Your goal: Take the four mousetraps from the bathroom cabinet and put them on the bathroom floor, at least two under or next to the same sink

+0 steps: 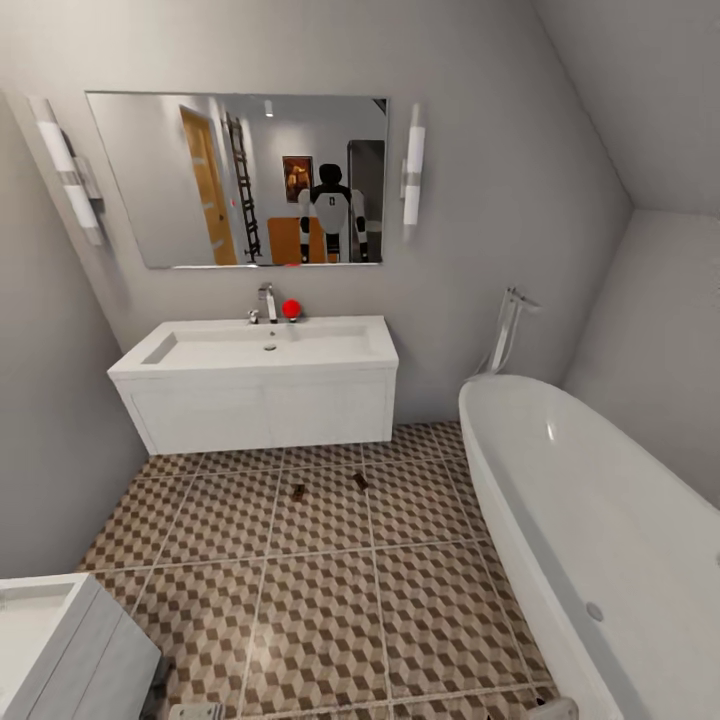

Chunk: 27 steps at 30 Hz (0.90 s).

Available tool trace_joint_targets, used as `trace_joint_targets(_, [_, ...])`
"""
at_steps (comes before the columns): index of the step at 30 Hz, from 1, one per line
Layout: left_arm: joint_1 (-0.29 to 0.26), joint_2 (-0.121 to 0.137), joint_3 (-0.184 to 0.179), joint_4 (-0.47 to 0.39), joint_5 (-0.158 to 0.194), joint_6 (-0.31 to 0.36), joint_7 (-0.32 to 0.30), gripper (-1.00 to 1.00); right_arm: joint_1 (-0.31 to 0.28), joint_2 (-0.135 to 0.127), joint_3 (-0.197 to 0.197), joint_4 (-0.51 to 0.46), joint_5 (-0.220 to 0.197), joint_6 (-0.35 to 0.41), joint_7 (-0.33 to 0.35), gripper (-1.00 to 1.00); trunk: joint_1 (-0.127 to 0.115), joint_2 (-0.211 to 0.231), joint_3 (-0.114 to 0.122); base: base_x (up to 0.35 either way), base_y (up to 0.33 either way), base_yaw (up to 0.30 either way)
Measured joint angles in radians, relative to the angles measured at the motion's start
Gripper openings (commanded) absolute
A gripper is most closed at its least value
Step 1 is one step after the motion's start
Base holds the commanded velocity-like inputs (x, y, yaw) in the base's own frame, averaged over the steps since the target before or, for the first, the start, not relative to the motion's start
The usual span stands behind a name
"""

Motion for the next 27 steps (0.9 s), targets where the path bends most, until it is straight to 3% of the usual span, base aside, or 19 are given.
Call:
trace_joint_targets(14, [0.000,-0.016,0.000,-0.001,0.000,0.001,0.002,1.00,0.000,0.000,0.000,0.000,0.000,0.000,0.000,1.00,0.000,0.000,0.000,-0.005,0.000,0.000])
trace_joint_targets(27, [0.000,-0.018,0.000,0.000,0.000,0.001,0.004,1.00,0.000,0.000,0.000,0.000,0.000,0.004,0.000,1.00,-0.050,0.091,0.041,0.000,0.000,0.000])
